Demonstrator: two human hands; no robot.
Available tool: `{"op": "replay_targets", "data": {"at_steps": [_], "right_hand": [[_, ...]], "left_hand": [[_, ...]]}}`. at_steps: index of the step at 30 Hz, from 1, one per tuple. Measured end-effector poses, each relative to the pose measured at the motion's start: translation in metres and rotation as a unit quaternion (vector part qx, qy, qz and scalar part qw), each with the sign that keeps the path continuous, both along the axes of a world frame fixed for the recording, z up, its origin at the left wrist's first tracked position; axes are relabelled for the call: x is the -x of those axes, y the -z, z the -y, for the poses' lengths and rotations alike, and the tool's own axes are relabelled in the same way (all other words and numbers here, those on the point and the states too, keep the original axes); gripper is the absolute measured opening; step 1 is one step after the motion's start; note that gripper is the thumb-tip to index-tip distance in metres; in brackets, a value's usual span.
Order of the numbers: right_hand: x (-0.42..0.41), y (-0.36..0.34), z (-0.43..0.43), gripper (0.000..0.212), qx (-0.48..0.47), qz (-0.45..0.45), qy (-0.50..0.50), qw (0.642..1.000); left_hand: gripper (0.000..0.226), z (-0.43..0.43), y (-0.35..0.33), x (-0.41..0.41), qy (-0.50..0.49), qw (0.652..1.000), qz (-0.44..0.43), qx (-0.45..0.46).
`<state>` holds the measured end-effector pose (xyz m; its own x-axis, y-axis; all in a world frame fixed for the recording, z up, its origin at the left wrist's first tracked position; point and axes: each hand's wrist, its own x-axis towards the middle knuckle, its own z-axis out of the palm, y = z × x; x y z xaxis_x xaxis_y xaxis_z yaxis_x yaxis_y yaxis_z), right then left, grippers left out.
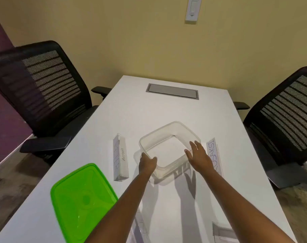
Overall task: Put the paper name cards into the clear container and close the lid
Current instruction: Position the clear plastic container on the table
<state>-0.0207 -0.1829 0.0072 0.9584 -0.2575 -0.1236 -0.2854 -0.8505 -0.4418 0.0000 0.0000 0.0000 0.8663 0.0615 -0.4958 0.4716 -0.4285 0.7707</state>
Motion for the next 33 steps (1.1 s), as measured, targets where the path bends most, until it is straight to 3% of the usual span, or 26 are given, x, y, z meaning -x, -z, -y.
{"op": "replay_targets", "data": {"at_steps": [8,14,20,26,33], "right_hand": [[-0.041,0.003,0.031,0.055,-0.008,-0.040,0.028,0.999],[-0.054,0.009,0.051,0.054,-0.065,-0.089,0.063,0.992],[-0.044,0.020,0.056,0.045,-0.120,-0.051,0.114,0.985],[-0.025,0.022,0.057,0.039,-0.146,-0.008,0.155,0.977],[0.008,0.021,0.052,0.037,-0.185,0.005,0.189,0.964]], "left_hand": [[0.058,-0.002,0.011,-0.022,0.005,0.999,-0.008,-0.047],[0.045,-0.007,0.014,-0.035,0.016,0.998,-0.007,-0.067],[0.034,-0.009,0.012,-0.041,-0.004,0.997,0.004,-0.074],[0.048,-0.011,0.015,-0.025,-0.038,0.998,-0.010,-0.047],[0.046,-0.018,0.009,-0.016,-0.051,0.998,0.006,-0.038]]}}
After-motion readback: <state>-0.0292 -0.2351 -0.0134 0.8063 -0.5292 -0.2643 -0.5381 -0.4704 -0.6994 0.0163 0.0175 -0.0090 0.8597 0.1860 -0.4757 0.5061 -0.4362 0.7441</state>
